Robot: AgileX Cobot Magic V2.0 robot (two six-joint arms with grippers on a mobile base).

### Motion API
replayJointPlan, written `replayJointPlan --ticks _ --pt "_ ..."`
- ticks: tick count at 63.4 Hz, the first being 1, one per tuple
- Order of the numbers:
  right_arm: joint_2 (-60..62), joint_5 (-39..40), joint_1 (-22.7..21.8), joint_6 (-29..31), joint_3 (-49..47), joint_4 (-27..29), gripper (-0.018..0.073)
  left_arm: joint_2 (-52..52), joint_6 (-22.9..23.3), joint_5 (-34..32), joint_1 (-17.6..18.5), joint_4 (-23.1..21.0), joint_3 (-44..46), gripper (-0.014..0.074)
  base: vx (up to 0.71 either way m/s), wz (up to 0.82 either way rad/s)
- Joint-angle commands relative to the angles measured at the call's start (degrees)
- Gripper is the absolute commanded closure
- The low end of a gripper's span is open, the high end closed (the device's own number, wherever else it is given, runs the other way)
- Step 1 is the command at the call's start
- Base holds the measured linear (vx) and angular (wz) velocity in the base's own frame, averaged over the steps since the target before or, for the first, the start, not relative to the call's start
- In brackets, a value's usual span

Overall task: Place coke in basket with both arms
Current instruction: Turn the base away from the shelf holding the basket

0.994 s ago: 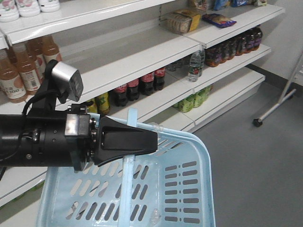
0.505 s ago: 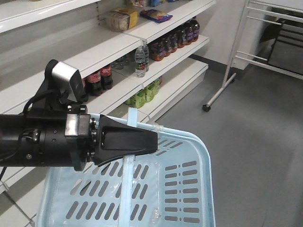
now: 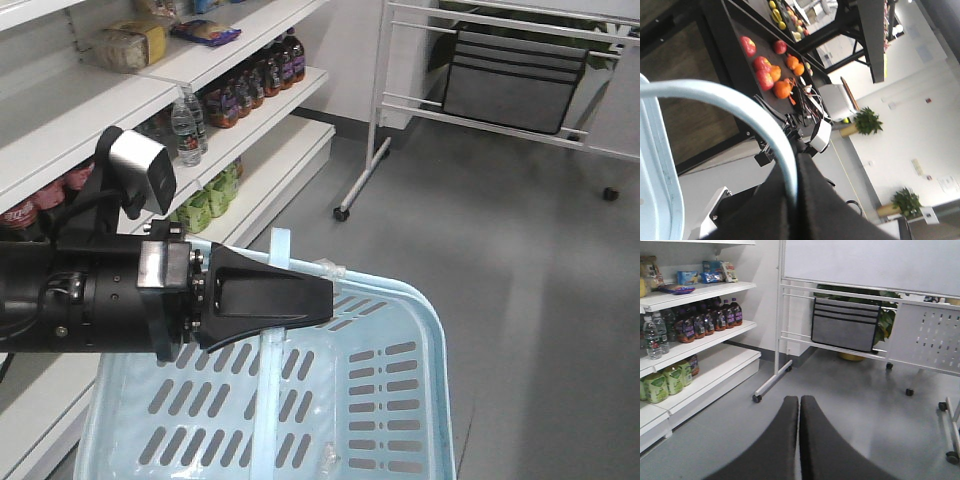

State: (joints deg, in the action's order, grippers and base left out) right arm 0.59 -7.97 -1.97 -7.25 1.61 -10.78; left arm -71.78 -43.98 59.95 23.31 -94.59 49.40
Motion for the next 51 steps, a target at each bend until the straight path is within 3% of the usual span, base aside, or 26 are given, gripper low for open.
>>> replayJointPlan --ticks 1,51 --pt "1.03 4.10 -0.22 0.51 0.53 -0.42 0.0561 1.46 -0.45 1.88 0.33 -7.40 1.58 0.0603 -0.05 -0.36" --pt "1.03 4.10 -0.22 0.51 0.53 -0.42 0.0561 1.46 -0.45 1.88 0.33 -7.40 1.58 0.0603 0.01 -0.29"
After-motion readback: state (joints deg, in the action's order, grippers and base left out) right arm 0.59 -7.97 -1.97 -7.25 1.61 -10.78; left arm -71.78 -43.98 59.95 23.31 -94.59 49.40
